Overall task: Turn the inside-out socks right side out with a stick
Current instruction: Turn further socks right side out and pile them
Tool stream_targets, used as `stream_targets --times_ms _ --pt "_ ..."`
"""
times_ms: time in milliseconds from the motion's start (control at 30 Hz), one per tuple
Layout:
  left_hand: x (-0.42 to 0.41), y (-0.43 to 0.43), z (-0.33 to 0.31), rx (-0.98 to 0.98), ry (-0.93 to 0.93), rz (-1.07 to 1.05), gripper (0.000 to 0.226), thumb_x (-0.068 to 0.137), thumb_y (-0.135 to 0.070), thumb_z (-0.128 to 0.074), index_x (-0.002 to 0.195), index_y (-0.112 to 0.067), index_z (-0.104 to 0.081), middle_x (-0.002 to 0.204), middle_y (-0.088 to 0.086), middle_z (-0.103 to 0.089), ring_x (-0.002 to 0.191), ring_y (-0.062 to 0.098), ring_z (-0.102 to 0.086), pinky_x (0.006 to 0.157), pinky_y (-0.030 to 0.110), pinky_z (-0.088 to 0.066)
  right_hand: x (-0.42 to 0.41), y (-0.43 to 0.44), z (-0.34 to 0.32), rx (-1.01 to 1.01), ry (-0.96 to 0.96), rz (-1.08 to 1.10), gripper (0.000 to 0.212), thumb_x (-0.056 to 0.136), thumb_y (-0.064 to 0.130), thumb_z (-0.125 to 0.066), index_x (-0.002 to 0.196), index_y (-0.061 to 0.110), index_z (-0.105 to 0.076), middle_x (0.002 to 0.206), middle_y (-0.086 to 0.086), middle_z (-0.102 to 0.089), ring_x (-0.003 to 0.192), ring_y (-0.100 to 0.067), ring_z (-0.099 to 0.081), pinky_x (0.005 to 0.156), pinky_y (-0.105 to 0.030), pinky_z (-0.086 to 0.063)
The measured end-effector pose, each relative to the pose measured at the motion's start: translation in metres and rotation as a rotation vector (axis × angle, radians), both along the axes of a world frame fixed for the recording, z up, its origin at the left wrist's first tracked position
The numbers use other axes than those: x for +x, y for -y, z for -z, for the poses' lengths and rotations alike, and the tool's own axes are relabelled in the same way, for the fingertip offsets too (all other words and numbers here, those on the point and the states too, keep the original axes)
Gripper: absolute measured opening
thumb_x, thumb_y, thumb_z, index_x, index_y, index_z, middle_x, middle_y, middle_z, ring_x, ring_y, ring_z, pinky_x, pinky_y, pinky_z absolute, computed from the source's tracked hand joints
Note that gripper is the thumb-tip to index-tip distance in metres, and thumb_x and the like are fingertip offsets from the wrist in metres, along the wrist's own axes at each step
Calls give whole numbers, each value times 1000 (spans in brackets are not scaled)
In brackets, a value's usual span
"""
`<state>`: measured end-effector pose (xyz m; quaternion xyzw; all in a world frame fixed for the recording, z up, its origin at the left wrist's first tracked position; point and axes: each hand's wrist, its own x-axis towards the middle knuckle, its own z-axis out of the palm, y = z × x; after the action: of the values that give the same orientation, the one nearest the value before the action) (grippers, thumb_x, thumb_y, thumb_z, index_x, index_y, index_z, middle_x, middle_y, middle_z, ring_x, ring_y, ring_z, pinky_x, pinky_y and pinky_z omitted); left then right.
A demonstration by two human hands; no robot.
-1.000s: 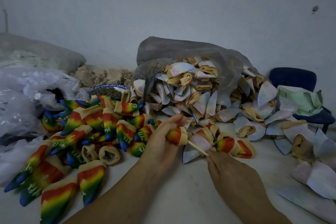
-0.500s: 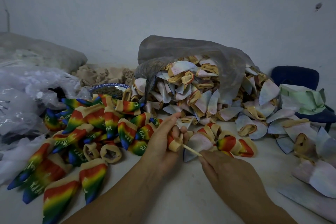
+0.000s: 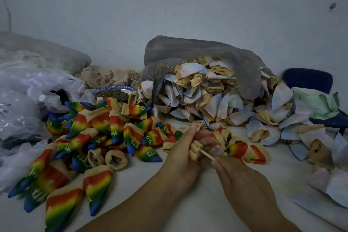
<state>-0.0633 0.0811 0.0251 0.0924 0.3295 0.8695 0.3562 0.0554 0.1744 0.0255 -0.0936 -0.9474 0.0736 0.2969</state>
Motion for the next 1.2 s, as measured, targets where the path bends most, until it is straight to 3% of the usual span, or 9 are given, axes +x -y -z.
stream_targets --times_ms 167,367,433,533,633,733,900,1033,1200 --pt "-1 6 -3 -31 -54 30 35 88 -35 -63 63 -11 -66 71 8 -66 76 19 -71 72 33 -58 1 -18 -13 224 -54 5 13 83 15 -71 95 17 -74 69 -1 -56 55 -21 -54 43 -32 -44" --pt "-1 8 -6 -74 -84 -81 50 92 -30 -60 46 -14 -48 58 6 -55 68 18 -62 66 28 -56 5 -19 -20 302 -46 -80 46 49 -2 -90 88 16 -75 66 0 -58 56 -20 -56 38 -28 -41" --pt "4 7 -8 -74 -110 -68 53 94 -27 -58 45 -14 -43 55 7 -51 67 19 -62 63 27 -56 5 -11 -15 174 -35 -150 46 61 2 -87 101 19 -73 80 6 -66 66 -14 -63 50 -22 -49" --pt "10 1 -8 -108 -175 -98 57 98 -27 -54 43 -16 -42 47 5 -46 63 17 -65 63 27 -55 2 4 -12 -313 46 -230 33 94 19 -56 109 48 -59 103 38 -54 98 17 -50 81 1 -35" --pt "12 -6 -5 -190 -272 -146 61 101 -33 -48 42 -21 -42 43 1 -42 63 13 -66 56 24 -50 0 10 -8 -691 116 -249 29 98 27 -48 94 53 -59 84 45 -58 90 26 -47 72 3 -34" --pt "9 -10 -4 -233 -335 -191 63 102 -35 -46 41 -22 -44 41 1 -43 61 13 -66 53 22 -50 -2 8 -8 -828 142 -249 27 97 29 -49 89 49 -65 85 43 -59 84 22 -51 67 2 -35" --pt "4 -10 6 -294 -347 -184 59 97 -45 -52 44 -21 -58 55 7 -61 68 18 -69 62 25 -55 -3 11 -1 -668 136 -88 21 96 37 -46 91 51 -60 89 28 -63 88 16 -52 68 -5 -40" --pt "1 -3 10 -322 -352 -178 36 70 -61 -69 78 -27 -74 82 -1 -75 80 14 -72 70 22 -56 -2 -4 -1 -305 86 68 17 95 46 -34 99 53 -49 88 17 -51 81 2 -49 62 -18 -39" --pt "-4 0 9 -329 -423 -198 36 70 -64 -67 91 -35 -76 101 1 -75 99 16 -71 83 30 -55 -3 -14 5 -227 -2 48 28 97 30 -42 117 28 -62 91 8 -50 86 -13 -46 70 -29 -40"
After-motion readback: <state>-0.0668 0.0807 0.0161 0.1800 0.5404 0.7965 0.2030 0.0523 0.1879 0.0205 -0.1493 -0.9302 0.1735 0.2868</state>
